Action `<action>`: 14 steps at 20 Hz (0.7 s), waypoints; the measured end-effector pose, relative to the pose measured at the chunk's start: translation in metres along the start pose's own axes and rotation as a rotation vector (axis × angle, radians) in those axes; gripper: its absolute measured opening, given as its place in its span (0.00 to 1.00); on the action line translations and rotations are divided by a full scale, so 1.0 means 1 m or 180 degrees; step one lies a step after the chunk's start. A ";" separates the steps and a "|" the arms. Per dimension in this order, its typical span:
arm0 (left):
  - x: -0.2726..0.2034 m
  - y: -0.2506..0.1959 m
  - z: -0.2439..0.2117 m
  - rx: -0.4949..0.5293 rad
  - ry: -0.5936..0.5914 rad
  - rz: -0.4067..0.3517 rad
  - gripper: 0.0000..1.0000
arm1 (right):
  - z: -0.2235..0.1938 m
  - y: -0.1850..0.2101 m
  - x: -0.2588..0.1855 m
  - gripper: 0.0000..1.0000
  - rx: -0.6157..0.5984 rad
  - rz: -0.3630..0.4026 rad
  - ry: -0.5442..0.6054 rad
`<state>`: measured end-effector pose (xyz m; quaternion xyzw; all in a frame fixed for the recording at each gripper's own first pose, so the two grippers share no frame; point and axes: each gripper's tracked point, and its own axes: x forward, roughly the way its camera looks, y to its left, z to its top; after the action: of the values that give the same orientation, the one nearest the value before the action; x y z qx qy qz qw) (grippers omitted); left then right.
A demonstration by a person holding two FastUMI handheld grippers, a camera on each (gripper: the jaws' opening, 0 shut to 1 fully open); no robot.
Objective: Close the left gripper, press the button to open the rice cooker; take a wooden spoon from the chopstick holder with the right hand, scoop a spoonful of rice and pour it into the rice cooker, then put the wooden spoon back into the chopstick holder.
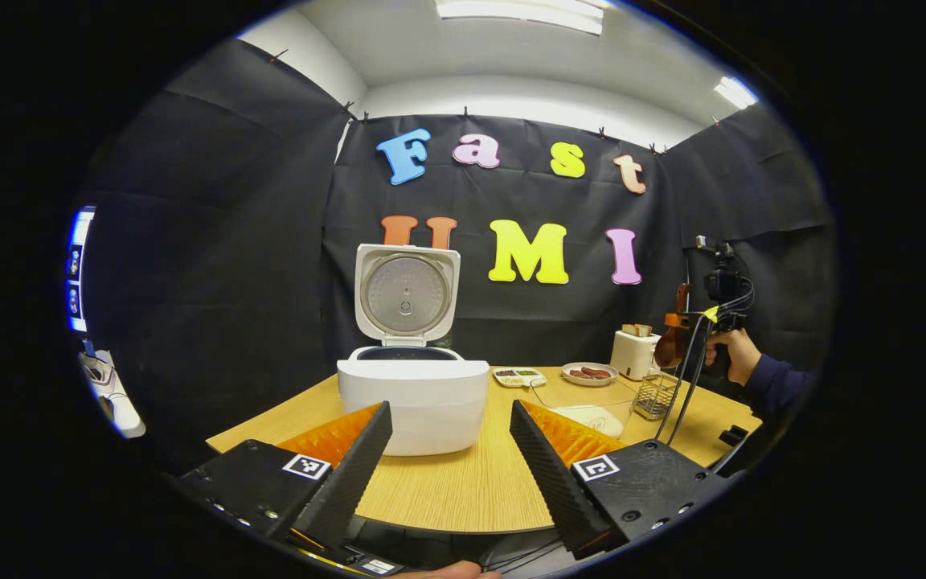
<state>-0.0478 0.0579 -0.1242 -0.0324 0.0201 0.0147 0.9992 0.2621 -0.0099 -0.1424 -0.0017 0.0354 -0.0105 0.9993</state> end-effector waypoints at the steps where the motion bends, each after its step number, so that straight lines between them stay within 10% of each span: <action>1: 0.004 -0.001 0.001 0.0008 0.0000 -0.0016 0.94 | -0.007 -0.001 0.001 0.13 0.0046 0.0036 0.0034; 7: 0.044 0.000 0.013 -0.0062 0.0018 -0.0016 0.94 | -0.028 -0.002 0.002 0.22 0.0179 0.0182 0.0116; 10: 0.071 0.004 0.018 -0.0118 0.0084 0.0045 0.94 | -0.009 -0.017 -0.009 0.68 0.0117 0.0020 -0.0090; 13: 0.096 0.010 0.025 -0.0031 0.0146 0.0156 0.95 | -0.001 -0.021 -0.030 0.82 0.0023 -0.0147 -0.0176; 14: 0.102 0.009 0.029 -0.0023 0.0134 0.0160 0.94 | -0.002 -0.019 -0.034 1.00 -0.0012 -0.0161 -0.0145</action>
<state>0.0546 0.0720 -0.1001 -0.0358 0.0419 0.0391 0.9977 0.2276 -0.0281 -0.1420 -0.0047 0.0126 -0.0356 0.9993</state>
